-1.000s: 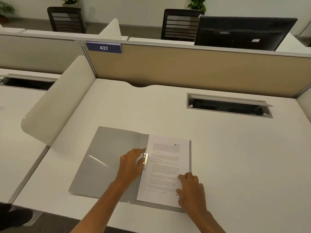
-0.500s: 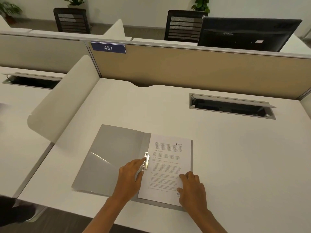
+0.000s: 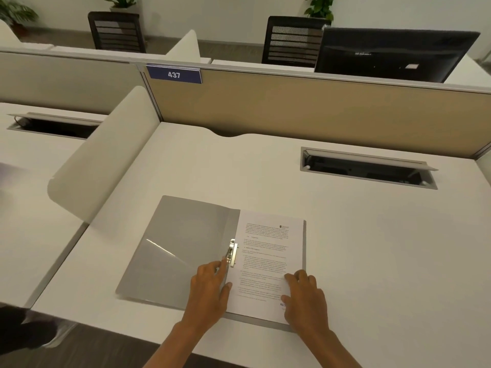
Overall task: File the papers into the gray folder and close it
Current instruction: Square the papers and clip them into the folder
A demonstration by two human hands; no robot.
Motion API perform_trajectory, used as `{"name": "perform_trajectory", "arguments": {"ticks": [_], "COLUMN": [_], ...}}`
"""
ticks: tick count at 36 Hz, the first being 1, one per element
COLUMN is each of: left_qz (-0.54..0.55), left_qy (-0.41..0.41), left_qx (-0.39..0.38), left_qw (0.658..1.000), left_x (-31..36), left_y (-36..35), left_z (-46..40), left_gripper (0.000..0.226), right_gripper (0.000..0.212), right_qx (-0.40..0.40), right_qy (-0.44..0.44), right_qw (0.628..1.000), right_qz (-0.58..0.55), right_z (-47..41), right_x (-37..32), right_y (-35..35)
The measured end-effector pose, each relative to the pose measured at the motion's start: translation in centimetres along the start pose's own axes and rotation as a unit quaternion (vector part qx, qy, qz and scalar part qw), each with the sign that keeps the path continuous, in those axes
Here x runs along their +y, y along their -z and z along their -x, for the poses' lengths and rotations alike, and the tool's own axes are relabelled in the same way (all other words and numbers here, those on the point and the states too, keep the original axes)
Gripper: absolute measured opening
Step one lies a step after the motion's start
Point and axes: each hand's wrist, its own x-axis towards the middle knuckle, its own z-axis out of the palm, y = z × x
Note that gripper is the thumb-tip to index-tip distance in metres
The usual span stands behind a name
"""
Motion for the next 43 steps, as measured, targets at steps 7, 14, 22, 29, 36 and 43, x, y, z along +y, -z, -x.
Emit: {"name": "perform_trajectory", "arguments": {"ticks": [7,14,22,29,36,43], "left_qz": [0.094,0.147,-0.046,-0.051,-0.049,-0.072], "left_qy": [0.075,0.173,0.226,0.23,0.221,0.216], "left_qx": [0.058,-0.106,-0.141,-0.143,-0.135,-0.134], "left_qw": [0.991,0.968,0.963,0.961,0.965,0.964], "left_x": [0.6,-0.3,-0.2,-0.2,-0.3,-0.3], "left_y": [2.6,4.7,6.2,4.9,4.5,4.1], "left_z": [-3.4,-7.7,-9.2,-8.7,-8.3,-8.2], "left_gripper": [0.018,0.015,0.102,0.132,0.137,0.136], "right_gripper": [0.053,0.052,0.053,0.052,0.051,0.056], "right_qx": [0.0,0.006,0.015,0.022,0.016,0.016], "right_qy": [0.003,0.006,-0.001,-0.003,0.002,-0.002], "right_qw": [1.0,1.0,1.0,1.0,1.0,1.0], "right_qz": [0.006,0.012,0.017,0.021,0.019,0.01], "right_z": [0.1,-0.1,-0.3,-0.4,-0.3,-0.3], "right_x": [0.0,0.0,0.0,0.1,-0.1,-0.2], "right_y": [0.1,-0.1,-0.7,-1.0,-0.7,-0.6]}}
